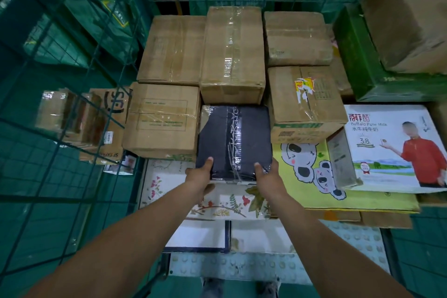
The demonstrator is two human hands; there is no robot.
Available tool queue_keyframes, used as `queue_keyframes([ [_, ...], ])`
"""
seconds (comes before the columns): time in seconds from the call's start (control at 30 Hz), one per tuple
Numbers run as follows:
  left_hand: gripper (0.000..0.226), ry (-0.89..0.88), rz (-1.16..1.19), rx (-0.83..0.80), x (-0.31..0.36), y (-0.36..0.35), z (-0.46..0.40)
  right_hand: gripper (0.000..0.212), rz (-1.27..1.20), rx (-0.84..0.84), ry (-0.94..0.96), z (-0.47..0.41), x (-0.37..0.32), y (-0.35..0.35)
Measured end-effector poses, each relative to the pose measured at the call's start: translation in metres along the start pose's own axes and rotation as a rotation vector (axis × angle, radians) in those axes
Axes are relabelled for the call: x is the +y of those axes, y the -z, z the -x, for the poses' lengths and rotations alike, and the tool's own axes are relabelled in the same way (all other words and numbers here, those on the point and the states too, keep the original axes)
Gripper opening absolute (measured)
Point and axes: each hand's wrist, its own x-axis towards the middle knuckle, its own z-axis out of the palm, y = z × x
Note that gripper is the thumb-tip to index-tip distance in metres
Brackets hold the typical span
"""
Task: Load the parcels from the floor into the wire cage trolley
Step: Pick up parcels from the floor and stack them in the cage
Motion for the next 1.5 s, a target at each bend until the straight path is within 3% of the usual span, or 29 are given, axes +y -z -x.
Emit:
queue_keyframes([
  [0.17,0.083,-0.012,-0.053,0.000,0.003,0.003,0.005,0.065,-0.089,-0.054,-0.086,-0.009,-0.012,0.004],
  [0.43,0.062,0.053,-0.204,-0.136,-0.014,0.027,0.053,0.088,-0.222,-0.036,-0.171,0.054,-0.017,0.011],
  [0.53,0.049,-0.003,-0.319,-0.231,-0.012,0.023,0.096,0.081,-0.259,-0.047,-0.166,0.096,-0.022,0.017],
  [0.7,0.049,-0.176,-0.462,-0.408,-0.013,0.004,0.174,0.054,-0.322,-0.048,-0.076,0.175,-0.023,0.043],
  [0.77,0.046,-0.235,-0.478,-0.469,-0.015,-0.006,0.200,0.061,-0.337,-0.020,-0.047,0.198,-0.019,0.057],
  [0.87,0.051,-0.350,-0.519,-0.566,-0.028,-0.024,0.247,0.052,-0.420,0.029,0.004,0.245,-0.002,0.089],
  [1.1,0.060,-0.482,-0.620,-0.775,-0.116,-0.075,0.349,0.037,-0.763,0.254,0.049,0.359,0.102,0.169],
  [1.23,0.044,-0.518,-0.753,-0.884,-0.220,-0.107,0.406,0.037,-0.935,0.346,0.003,0.435,0.206,0.201],
  [1.5,0.054,-0.509,-1.063,-1.038,-0.402,-0.163,0.490,0.047,-1.172,0.586,-0.101,0.553,0.383,0.224],
])
